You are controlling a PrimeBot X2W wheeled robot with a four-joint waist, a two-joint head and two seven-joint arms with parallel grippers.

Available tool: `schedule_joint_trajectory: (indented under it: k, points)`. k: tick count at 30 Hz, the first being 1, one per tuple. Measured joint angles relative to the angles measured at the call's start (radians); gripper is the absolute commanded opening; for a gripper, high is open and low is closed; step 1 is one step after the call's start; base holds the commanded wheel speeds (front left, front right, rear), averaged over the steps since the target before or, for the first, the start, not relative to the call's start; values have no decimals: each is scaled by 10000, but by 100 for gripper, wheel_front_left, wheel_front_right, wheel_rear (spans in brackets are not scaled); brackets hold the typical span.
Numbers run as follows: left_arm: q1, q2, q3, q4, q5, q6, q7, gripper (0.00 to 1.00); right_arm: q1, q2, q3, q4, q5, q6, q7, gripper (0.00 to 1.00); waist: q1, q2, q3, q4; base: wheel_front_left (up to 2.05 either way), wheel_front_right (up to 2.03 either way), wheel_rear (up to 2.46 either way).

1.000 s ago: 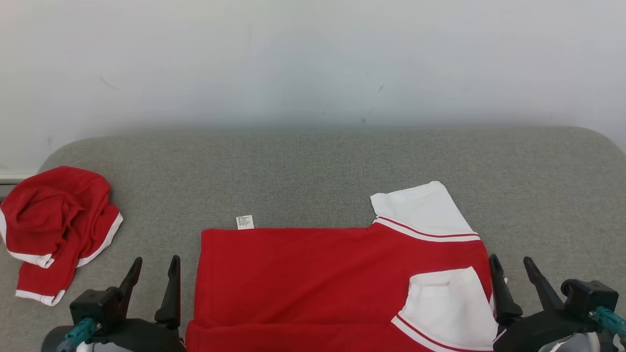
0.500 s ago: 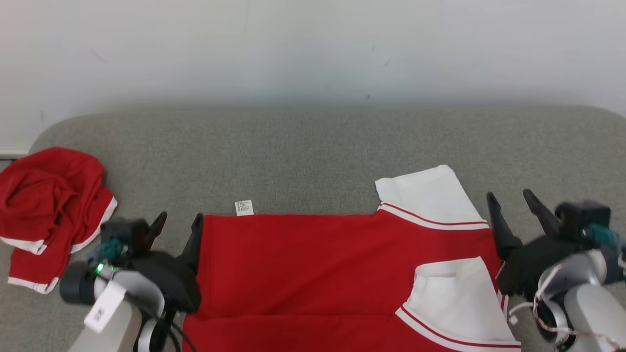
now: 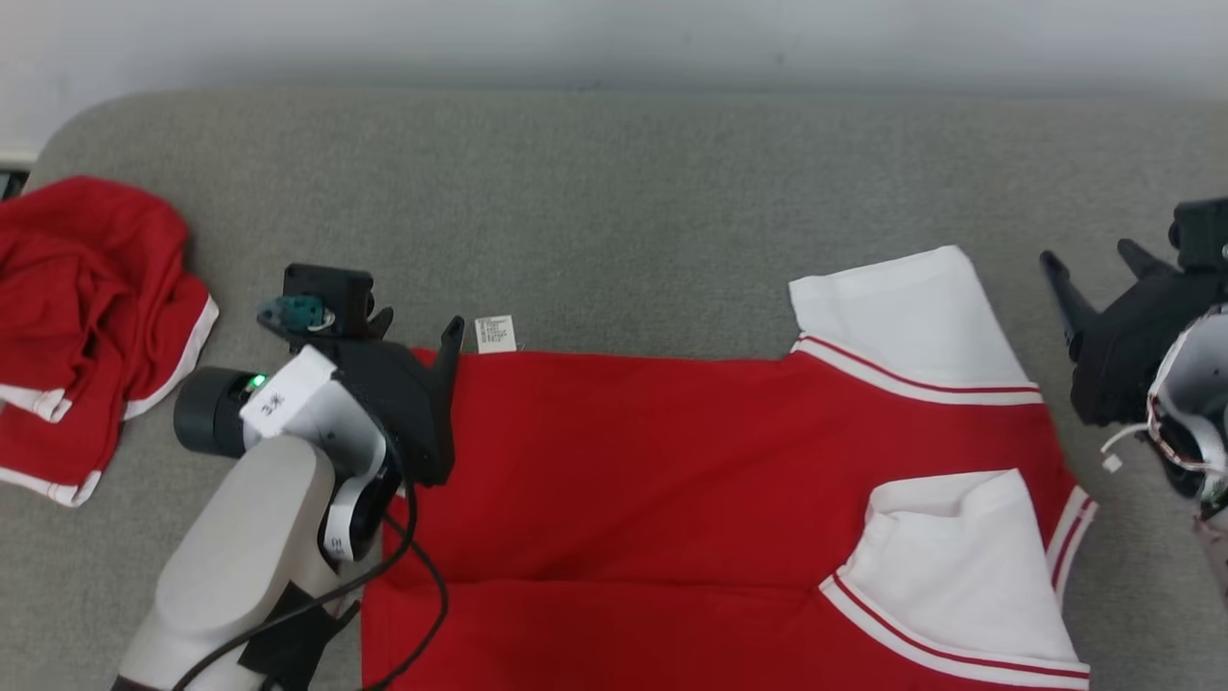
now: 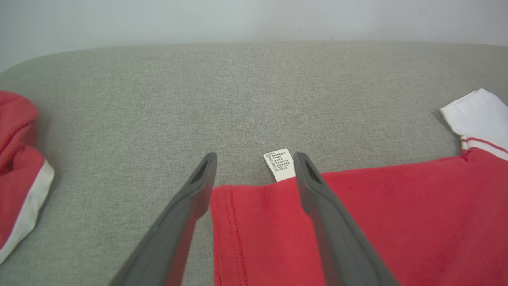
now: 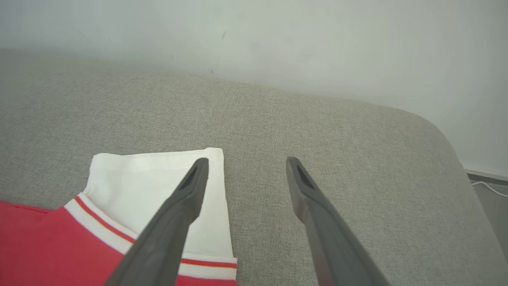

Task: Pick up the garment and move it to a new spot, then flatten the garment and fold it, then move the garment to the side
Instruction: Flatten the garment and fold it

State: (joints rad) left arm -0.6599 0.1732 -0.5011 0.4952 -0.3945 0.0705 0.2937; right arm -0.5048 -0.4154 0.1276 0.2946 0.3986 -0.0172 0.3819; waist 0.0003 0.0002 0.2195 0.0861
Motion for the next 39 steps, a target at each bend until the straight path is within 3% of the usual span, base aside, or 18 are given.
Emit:
schedule_joint_trajectory:
  k: [16, 31, 39]
  points:
    - [-939, -240, -155, 1289, 163, 82, 1154, 100, -1679, -98, 186, 1300, 61, 261, 1298, 100, -1, 1, 1304, 935, 0, 0, 0]
    - [-1270, -583, -228, 1530, 40, -96, 1250, 100, -1823, 113, 174, 1854, 263, 345, 1434, 100, -4, 0, 1408, 902, 0, 0, 0]
    - [-1501, -786, -309, 1653, 38, -194, 1243, 100, -2061, 12, -136, 2301, 339, 169, 1442, 100, -3, -1, 1611, 1016, 0, 0, 0]
